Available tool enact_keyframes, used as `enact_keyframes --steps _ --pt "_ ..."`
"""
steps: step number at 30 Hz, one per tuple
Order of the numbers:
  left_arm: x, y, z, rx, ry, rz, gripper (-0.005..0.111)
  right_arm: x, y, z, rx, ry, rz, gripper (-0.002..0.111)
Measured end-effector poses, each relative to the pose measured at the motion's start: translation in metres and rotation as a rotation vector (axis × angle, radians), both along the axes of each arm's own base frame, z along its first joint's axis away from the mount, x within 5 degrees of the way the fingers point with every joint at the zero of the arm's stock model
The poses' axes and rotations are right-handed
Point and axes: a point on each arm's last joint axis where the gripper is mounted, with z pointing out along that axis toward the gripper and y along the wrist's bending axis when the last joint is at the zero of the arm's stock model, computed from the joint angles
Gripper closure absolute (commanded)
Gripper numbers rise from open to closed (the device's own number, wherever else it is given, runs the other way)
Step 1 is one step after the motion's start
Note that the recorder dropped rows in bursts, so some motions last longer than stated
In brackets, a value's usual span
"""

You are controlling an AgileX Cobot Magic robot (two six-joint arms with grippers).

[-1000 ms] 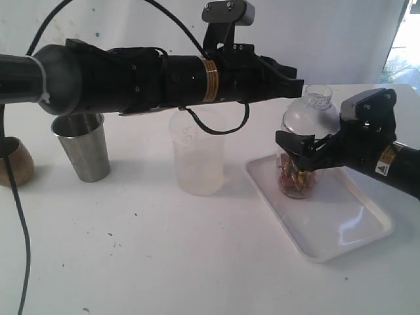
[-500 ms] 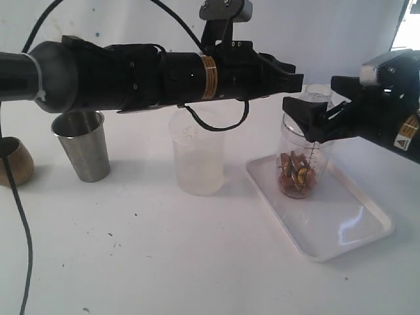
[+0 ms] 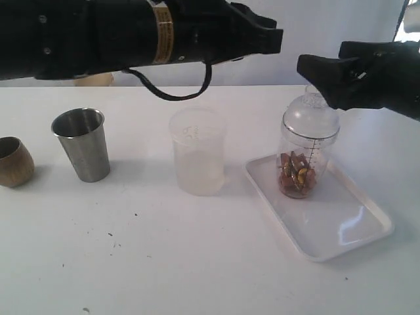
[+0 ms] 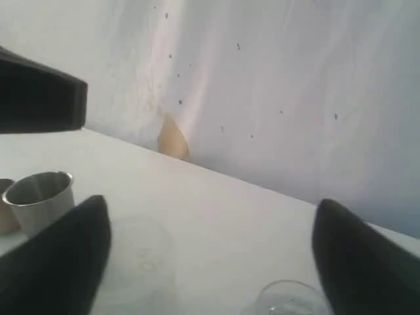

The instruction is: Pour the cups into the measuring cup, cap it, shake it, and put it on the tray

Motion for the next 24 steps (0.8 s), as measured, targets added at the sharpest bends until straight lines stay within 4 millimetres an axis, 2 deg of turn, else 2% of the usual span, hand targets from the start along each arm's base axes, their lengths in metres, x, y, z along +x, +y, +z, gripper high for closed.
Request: enact_keyframes --steps 1,4,9,14,19,24 --pt "-0.005 0.005 0.001 0.008 0.0 0.008 0.107 -0.003 0.001 0.003 0.006 0.005 0.009 0.065" --pt "-0.018 0.021 0.006 0.021 -0.007 0.043 0.107 -0.015 0.005 0.014 -0.015 -0.006 0.044 0.075" --pt "-0.04 0.047 0.021 0.015 -0.035 0.096 0.107 -0.04 0.012 0.035 -0.071 -0.035 0.094 0.076" --pt "-0.071 0.077 0.047 -0.045 -0.088 0.125 0.107 -0.069 0.014 0.057 -0.106 -0.058 0.053 0.079" --pt "-0.098 0.11 0.057 -0.071 -0.123 0.204 0.107 -0.101 0.016 0.079 -0.061 -0.075 0.0 0.108" --pt "-0.124 0.14 0.055 -0.085 -0.145 0.265 0.107 -0.138 0.021 0.097 0.012 -0.115 -0.008 0.108"
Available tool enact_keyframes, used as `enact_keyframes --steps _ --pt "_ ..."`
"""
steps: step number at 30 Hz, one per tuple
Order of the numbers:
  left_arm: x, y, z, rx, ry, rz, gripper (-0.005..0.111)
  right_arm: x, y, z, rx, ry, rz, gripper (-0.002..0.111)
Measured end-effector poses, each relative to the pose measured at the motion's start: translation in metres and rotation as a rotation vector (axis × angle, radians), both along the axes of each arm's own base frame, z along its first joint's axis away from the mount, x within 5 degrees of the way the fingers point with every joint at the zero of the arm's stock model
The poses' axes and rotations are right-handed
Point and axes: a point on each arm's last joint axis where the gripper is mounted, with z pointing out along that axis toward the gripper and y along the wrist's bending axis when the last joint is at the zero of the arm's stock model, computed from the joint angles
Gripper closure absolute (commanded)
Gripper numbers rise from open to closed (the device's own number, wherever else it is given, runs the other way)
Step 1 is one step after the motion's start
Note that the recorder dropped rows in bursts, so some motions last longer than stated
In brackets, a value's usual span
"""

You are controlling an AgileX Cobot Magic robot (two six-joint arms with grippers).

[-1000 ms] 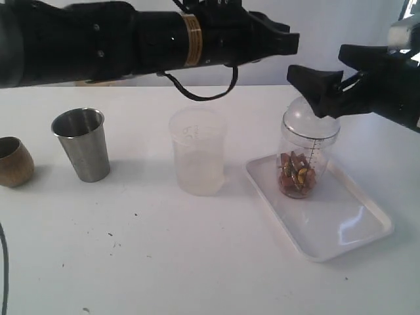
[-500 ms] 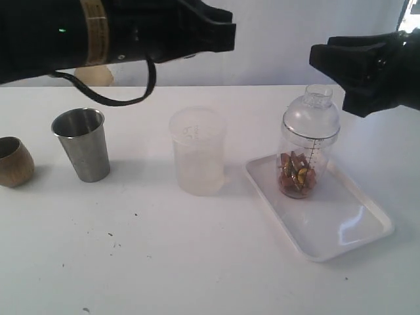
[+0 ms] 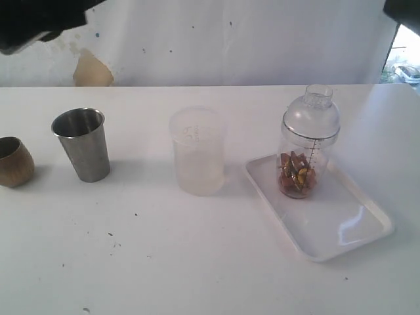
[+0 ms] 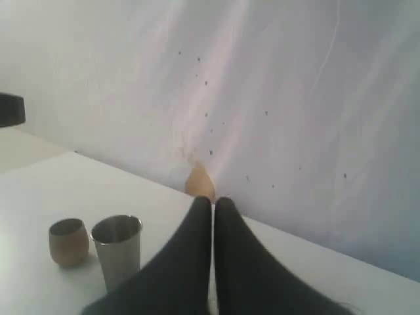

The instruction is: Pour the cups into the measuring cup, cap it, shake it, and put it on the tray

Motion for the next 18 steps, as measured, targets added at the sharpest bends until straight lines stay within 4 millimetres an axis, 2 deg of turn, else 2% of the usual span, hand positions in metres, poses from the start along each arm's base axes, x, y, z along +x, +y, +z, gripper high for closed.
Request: enact_keyframes --steps 5,9,12,15,18 --pt "-0.027 0.029 -0.011 -0.015 -0.02 0.044 0.107 -0.048 0.006 0.014 0.002 -0.087 -0.026 0.108" --pt "-0.041 0.055 -0.029 -0.009 -0.011 0.16 0.107 -0.086 0.006 0.014 0.019 -0.174 -0.098 0.108" --pt "-0.051 0.075 -0.04 -0.012 -0.008 0.257 0.107 -0.112 0.006 0.008 0.063 -0.243 -0.138 0.108" --pt "-0.065 0.1 -0.059 -0.023 -0.004 0.368 0.107 -0.141 0.005 -0.007 0.133 -0.335 -0.191 0.108" --pt "-0.078 0.12 -0.065 -0.052 -0.023 0.439 0.107 -0.144 0.003 -0.022 0.154 -0.339 -0.214 0.108"
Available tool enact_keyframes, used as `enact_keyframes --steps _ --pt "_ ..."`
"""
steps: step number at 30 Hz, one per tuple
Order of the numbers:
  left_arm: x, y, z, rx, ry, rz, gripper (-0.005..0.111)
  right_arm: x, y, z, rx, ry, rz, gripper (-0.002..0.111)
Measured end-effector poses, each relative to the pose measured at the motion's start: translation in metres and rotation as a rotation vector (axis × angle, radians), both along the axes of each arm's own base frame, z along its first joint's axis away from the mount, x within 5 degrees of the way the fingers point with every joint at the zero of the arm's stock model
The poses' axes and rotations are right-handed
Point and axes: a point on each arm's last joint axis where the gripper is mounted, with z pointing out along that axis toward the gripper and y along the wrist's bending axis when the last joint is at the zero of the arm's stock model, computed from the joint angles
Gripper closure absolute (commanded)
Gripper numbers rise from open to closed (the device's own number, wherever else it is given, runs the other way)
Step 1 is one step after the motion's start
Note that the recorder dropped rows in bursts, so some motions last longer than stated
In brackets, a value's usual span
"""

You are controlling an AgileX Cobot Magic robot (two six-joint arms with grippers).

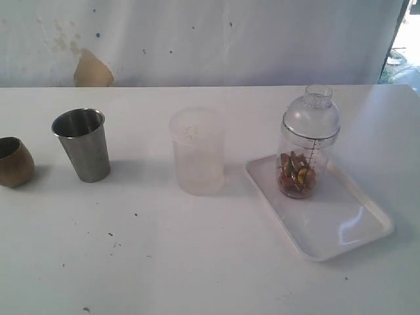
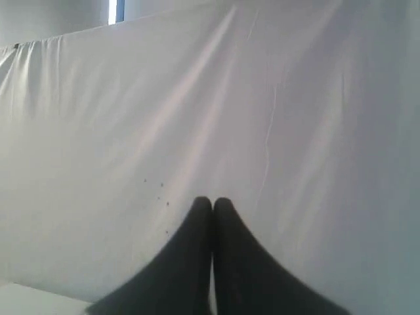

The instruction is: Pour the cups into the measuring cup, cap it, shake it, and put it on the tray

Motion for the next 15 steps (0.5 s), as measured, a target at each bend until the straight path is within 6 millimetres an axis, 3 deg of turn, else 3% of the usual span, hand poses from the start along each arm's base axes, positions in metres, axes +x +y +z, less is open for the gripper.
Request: enact_keyframes --steps 6,15 --pt "-0.037 0.057 -0.012 -0.064 0.024 0.236 0.107 0.027 -0.022 -0.035 0.121 0.091 -0.178 0.108" --pt "-0.043 0.064 -0.019 -0.126 0.082 0.257 0.107 0.032 -0.025 -0.044 0.132 0.119 -0.197 0.108"
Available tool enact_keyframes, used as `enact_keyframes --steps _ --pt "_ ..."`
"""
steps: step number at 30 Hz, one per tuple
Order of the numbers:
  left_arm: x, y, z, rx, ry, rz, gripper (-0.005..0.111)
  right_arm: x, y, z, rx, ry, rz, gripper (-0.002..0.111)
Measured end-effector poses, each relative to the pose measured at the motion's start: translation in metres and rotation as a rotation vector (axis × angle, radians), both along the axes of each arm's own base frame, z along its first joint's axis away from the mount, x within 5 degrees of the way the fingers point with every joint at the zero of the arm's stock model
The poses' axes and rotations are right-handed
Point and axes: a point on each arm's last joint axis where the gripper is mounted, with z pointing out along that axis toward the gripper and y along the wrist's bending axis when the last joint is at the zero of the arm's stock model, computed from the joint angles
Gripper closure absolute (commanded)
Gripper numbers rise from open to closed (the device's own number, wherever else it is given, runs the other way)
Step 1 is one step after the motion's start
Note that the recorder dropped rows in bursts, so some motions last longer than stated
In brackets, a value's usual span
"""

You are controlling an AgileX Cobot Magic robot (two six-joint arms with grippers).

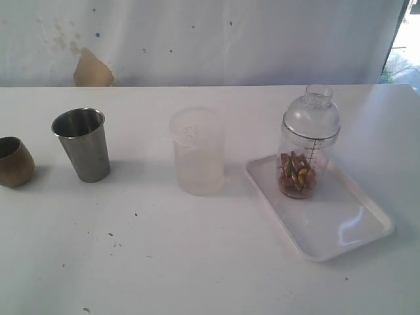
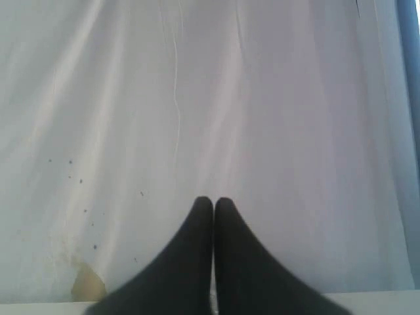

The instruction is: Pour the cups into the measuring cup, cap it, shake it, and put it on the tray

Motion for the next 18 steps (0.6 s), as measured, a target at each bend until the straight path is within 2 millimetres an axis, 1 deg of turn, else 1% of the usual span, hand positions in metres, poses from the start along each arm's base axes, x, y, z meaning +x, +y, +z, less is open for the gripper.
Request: enact_keyframes --steps 13,18 --pt "0.0 -0.0005 -0.0006 -0.006 0.006 -0.005 0.107 0.0 0.0 0.0 0.01 0.001 0.004 0.108" --pt "-0.0007 -0.005 -0.006 -0.032 0.068 -0.053 0.107 0.0 -0.0002 0.0 0.011 0.0 0.002 0.108"
